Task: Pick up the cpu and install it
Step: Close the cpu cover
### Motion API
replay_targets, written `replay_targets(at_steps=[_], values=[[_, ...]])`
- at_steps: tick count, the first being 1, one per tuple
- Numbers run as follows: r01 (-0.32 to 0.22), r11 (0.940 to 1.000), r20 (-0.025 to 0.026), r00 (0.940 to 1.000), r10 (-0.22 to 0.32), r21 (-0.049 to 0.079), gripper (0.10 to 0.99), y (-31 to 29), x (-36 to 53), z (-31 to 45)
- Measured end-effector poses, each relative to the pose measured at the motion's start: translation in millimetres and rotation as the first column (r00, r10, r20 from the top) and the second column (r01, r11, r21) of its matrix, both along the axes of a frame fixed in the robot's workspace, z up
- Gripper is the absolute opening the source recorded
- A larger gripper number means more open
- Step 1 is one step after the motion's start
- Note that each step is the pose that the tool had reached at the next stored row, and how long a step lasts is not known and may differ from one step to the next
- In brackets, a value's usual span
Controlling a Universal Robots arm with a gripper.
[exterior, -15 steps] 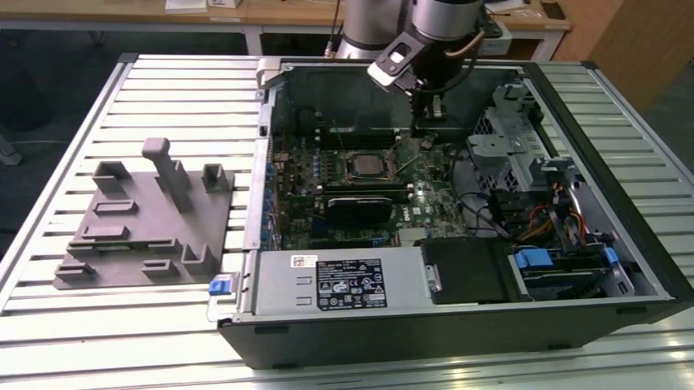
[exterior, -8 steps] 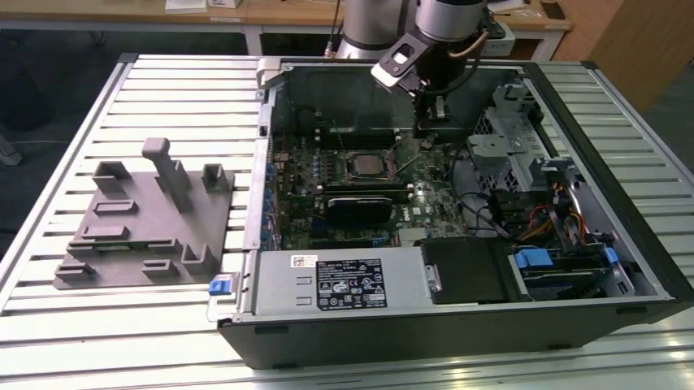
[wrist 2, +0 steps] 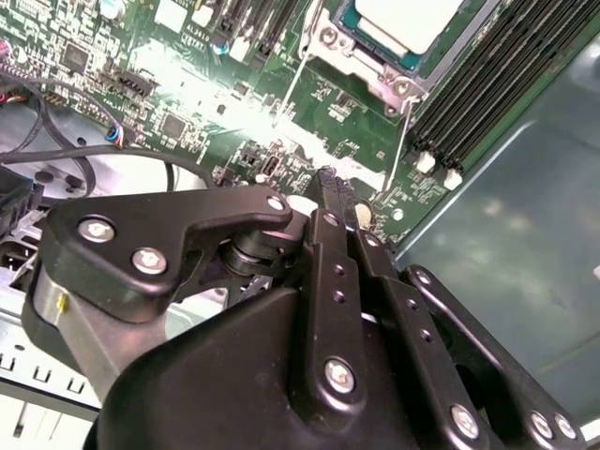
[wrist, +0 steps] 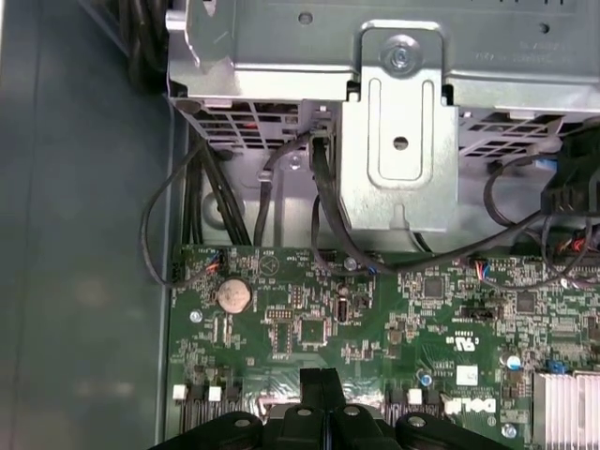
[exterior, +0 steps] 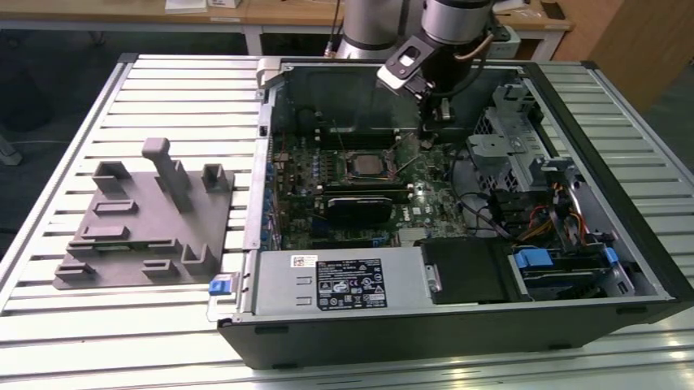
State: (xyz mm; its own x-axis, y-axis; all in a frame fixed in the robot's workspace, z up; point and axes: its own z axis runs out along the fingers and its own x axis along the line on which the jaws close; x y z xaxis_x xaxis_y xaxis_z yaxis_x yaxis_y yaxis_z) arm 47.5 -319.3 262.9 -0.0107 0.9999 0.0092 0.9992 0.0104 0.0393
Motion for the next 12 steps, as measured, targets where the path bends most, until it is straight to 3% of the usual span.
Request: replay_targets(at_steps=[12], values=[[0.000,1.0000,0.0000,1.0000,0.000,0.000,0.106,0.3,7.8,-8.6]])
